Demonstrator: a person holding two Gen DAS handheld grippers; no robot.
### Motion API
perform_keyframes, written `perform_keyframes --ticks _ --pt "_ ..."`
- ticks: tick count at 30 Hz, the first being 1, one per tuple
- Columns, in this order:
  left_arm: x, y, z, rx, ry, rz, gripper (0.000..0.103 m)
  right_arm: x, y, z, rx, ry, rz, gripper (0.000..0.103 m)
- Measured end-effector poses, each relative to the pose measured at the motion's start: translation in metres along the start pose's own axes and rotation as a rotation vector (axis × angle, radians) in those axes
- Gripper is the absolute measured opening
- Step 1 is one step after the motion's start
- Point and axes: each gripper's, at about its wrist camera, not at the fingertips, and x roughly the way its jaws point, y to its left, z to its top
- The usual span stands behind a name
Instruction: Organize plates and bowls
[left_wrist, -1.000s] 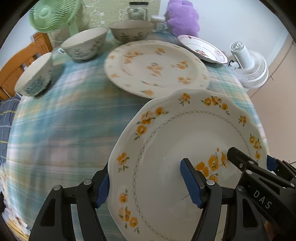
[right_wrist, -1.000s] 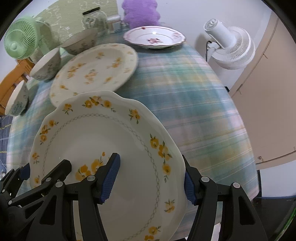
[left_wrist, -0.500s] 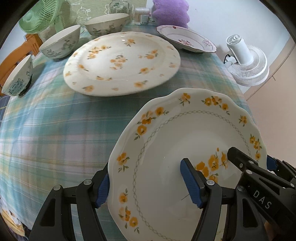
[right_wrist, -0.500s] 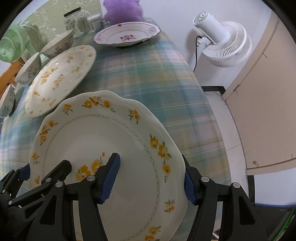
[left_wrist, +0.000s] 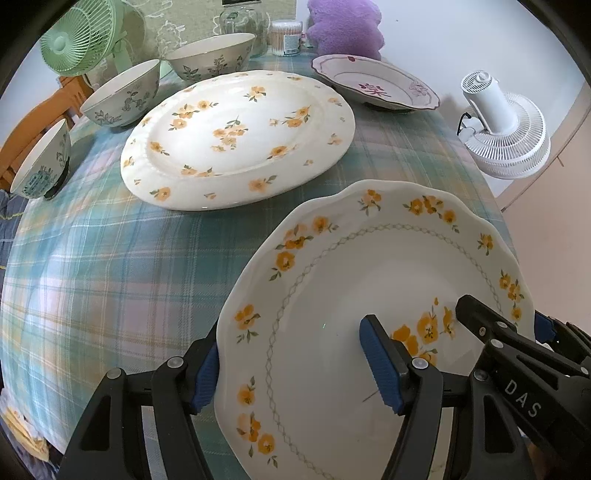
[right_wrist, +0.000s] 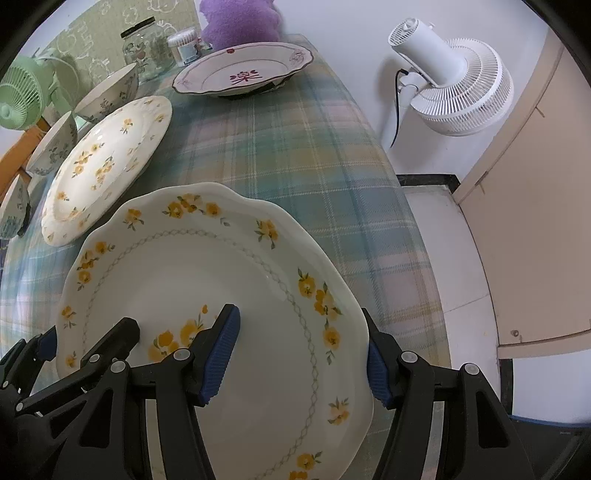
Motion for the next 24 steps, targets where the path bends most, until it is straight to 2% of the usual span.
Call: perform_keyframes --ticks 8,12,17,24 --pt "-0.010 0.004 0.001 -0.004 -0.001 -0.010 0.072 -0.013 0.003 0.001 -0.019 -0.035 -0.033 0.068" --pt "-0.024 0.011 0.000 0.011 -0.022 -0.026 0.078 -0.028 0.004 -0.001 -0.001 -0.058 -0.047 0.074" --pt "-0.041 0.022 0.000 0.036 -0.061 -0.050 0.081 -0.050 0.011 -0.005 0.013 -0.107 -0.069 0.078" --pt "-0.069 0.048 0.000 0.060 -0.103 -0.055 0.089 -0.078 0.031 -0.011 0.054 -0.146 -0.057 0.079"
